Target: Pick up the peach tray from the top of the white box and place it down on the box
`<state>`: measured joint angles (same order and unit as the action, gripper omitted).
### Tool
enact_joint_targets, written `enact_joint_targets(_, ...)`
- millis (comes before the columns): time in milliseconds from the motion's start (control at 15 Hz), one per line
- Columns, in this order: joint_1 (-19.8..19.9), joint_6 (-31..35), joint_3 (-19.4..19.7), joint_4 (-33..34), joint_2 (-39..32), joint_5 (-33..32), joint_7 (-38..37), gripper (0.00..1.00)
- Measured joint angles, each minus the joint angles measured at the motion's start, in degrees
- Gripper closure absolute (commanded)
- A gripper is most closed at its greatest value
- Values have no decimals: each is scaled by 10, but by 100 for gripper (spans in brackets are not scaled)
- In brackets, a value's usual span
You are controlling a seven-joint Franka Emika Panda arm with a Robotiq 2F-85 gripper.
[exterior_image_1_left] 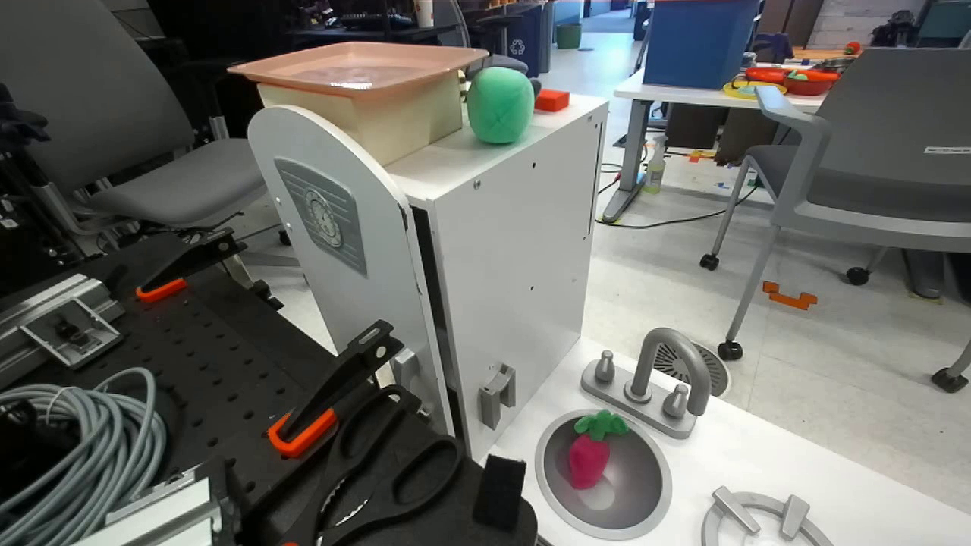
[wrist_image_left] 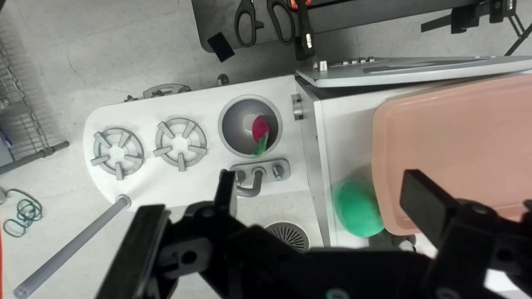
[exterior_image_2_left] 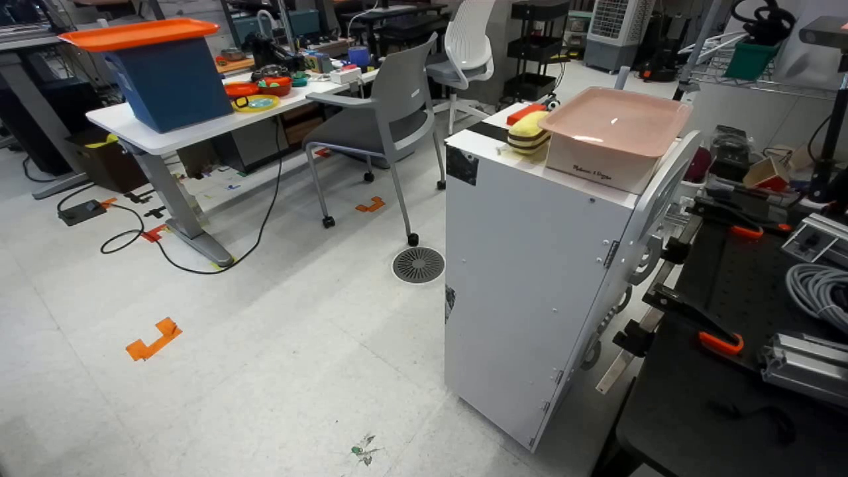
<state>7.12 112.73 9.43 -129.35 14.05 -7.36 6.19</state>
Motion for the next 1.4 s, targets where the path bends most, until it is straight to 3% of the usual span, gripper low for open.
enact_joint_targets(200,0,4,4,1,0,38,20,0)
enact_joint_targets(400,0,-42,15,13,1,87,47,0)
enact_joint_targets(1400,2,-34,19,14,-15,87,49,0)
